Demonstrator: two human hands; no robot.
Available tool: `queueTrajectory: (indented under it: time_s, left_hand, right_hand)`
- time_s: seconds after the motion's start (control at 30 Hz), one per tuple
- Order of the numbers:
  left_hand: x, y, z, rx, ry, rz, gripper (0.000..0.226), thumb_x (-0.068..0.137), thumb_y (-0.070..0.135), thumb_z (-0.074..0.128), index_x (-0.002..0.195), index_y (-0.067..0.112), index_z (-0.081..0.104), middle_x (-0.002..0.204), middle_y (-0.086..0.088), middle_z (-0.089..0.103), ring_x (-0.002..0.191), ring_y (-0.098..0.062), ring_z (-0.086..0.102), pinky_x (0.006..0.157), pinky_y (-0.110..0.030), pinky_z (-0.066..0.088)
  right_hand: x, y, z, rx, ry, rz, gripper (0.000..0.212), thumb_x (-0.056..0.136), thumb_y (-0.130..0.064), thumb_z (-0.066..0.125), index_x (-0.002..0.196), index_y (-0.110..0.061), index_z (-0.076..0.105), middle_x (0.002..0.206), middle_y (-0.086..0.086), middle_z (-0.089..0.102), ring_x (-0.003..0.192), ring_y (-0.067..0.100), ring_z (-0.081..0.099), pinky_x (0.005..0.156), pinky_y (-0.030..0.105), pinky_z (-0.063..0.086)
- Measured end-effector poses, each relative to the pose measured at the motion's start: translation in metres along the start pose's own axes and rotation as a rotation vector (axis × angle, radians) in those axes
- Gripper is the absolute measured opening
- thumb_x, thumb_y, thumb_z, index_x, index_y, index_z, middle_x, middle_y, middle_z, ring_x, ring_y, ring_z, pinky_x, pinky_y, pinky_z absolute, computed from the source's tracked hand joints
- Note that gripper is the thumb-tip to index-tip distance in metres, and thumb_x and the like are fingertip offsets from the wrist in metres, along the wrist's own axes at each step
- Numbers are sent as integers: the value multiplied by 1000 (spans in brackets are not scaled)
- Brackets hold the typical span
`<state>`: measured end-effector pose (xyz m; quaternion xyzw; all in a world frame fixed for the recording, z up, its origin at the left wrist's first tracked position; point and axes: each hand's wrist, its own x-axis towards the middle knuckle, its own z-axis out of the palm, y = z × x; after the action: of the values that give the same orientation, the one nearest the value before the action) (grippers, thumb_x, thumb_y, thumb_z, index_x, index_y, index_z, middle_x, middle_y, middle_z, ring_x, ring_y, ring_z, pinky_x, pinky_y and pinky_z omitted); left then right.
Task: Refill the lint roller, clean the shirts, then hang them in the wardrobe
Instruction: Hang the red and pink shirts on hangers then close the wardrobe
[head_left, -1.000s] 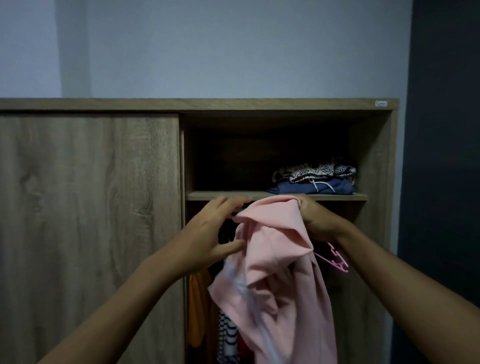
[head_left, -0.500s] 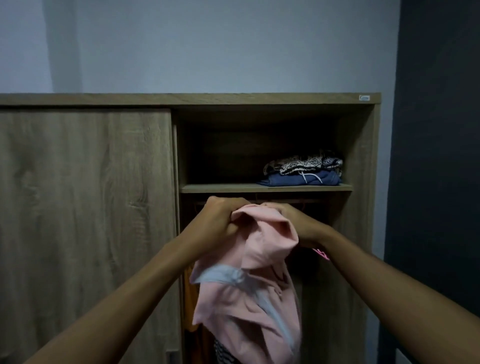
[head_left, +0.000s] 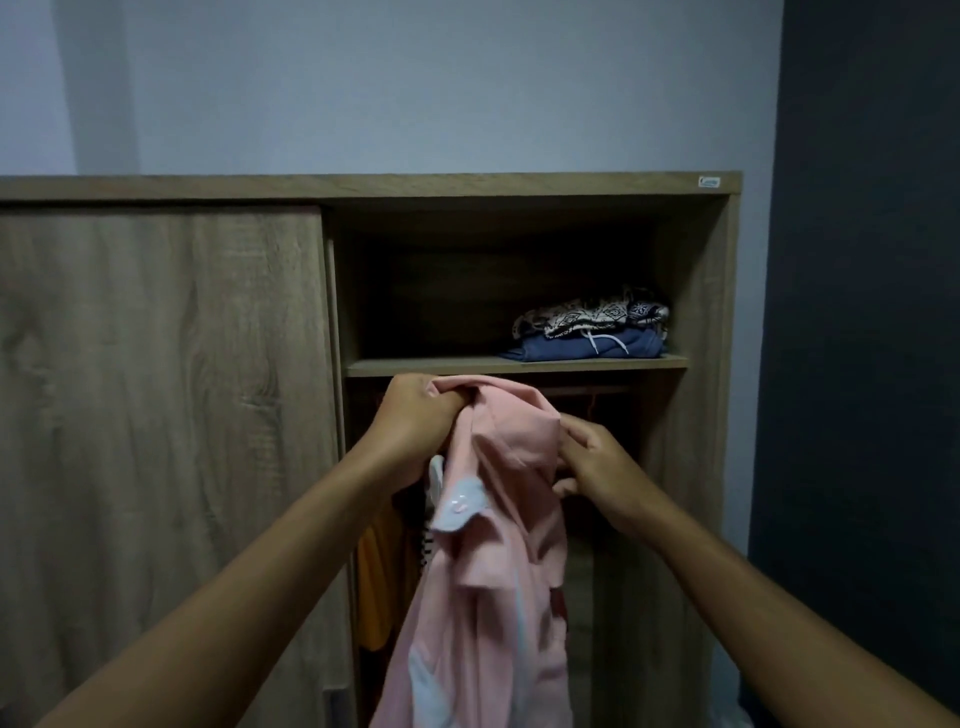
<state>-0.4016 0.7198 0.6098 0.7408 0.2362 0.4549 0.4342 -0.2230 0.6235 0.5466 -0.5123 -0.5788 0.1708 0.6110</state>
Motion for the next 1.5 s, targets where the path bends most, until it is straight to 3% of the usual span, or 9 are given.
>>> queueTrajectory:
  time_s: [0.1,0.3,0.43,0.57,0.77,0.93,1.17,1.33,1.5]
  left_hand:
    - [6,1,4,-122,84,-88,26,99,10,52,95,4,77,78,-17,72,65,-25,63,49,-27,47]
    - [15,-3,2,-368,193,-176,30,100,5,41,105,-1,69,83,-16,68,59,-16,63,44,-25,50]
    - [22,-6,-1,-407,261,-185,29,101,4,38,96,2,67,82,-16,66,63,-18,64,56,-30,53]
    - [23,0,-2,-453,297,-150,30,100,-1,32,89,1,60,68,-9,55,38,-6,53,36,-19,42]
    - [24,-6,-14,-429,320,-158,29,98,-3,29,85,4,55,63,-8,45,33,-8,39,33,-16,30]
    - [28,-37,-51,-421,286,-323,29,88,7,48,102,4,72,94,-20,73,81,-28,71,74,-37,59]
    - [12,-69,-58,130,155,-360,18,92,15,53,77,17,62,89,-14,60,67,-18,49,63,-28,35]
    - [-12,-54,-18,163,37,13,25,96,45,59,98,21,66,99,-1,68,82,-12,62,67,-29,48]
    - [-39,-65,18,505,-236,88,61,71,72,68,115,31,63,105,11,67,92,-8,64,74,-31,56]
  right_hand:
    - [-12,-7,6,-20,45,-80,73,71,-81,61,96,-13,59,80,-1,59,71,14,57,54,28,49]
    - [-38,-1,10,-30,185,-398,62,74,-75,65,91,-17,51,83,8,49,72,16,46,62,29,41]
    - [-44,9,11,-11,73,-176,78,60,-66,83,117,-23,51,102,-8,65,84,15,60,66,36,53]
    - [-48,24,15,-343,-48,30,81,63,-41,93,130,-37,47,114,-31,61,107,-11,60,84,7,47]
    - [-29,59,0,-571,38,35,9,82,-22,71,85,-15,76,75,0,74,65,-2,58,63,35,52]
    - [-5,25,-31,-304,236,-13,16,93,-6,61,91,-13,75,85,11,75,74,9,63,69,31,50]
    - [20,-26,-25,-507,82,-249,18,94,-10,60,91,-21,74,83,-8,72,79,2,64,72,23,48]
    - [30,-27,-1,-703,-19,-280,14,91,-14,62,88,-13,76,79,-5,73,76,8,66,69,29,50]
    - [34,-27,2,-724,3,-287,18,89,-15,62,75,-9,71,68,3,68,67,20,61,63,37,46]
